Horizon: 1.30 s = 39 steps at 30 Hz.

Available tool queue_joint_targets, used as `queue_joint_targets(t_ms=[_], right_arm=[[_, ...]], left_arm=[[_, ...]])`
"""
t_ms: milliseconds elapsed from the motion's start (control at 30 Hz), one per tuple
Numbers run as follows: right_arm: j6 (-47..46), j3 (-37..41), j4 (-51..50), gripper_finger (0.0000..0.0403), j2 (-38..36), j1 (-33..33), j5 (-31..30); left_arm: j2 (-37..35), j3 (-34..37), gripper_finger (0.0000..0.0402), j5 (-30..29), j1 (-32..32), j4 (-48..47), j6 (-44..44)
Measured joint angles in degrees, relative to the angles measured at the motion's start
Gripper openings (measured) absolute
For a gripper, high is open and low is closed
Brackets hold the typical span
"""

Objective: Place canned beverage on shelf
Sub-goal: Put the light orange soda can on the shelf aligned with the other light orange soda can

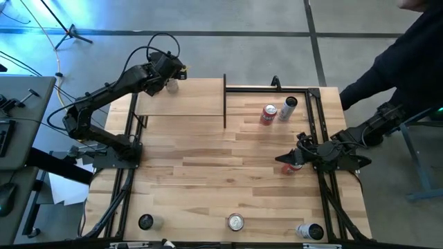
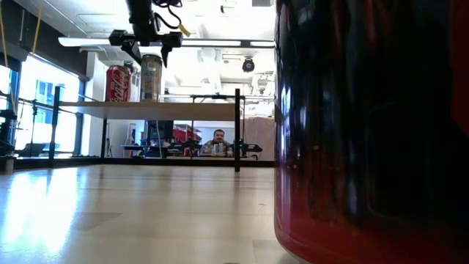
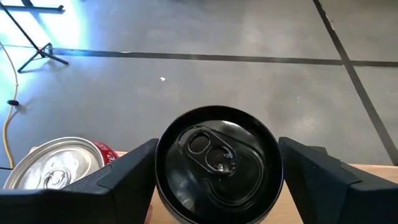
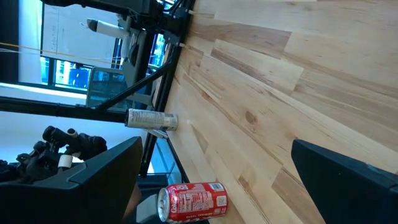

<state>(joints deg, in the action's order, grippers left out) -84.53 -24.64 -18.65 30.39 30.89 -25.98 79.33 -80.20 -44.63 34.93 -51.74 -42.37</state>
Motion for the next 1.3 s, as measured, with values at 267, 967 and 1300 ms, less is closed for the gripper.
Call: queue_joint_targets(t_ms=[267,967,1300], right_arm=[[0.0,0.0,0.0,0.04,0.0,0.0,0.0],[0.0,0.0,0.0,0.04,0.0,0.0,0.0],[0.0,0.0,0.0,0.04,0.0,0.0,0.0]], left_arm=[[-0.1,0.0,0.0299,-3.4,-1.6,-1.1,-0.6],[-4.5,0.0,0.0299,-3.0,-9.5,-11.6,-11.2],[-8.1,0.0,0.0299,-3.5,-19.4,-15.9,-15.9]])
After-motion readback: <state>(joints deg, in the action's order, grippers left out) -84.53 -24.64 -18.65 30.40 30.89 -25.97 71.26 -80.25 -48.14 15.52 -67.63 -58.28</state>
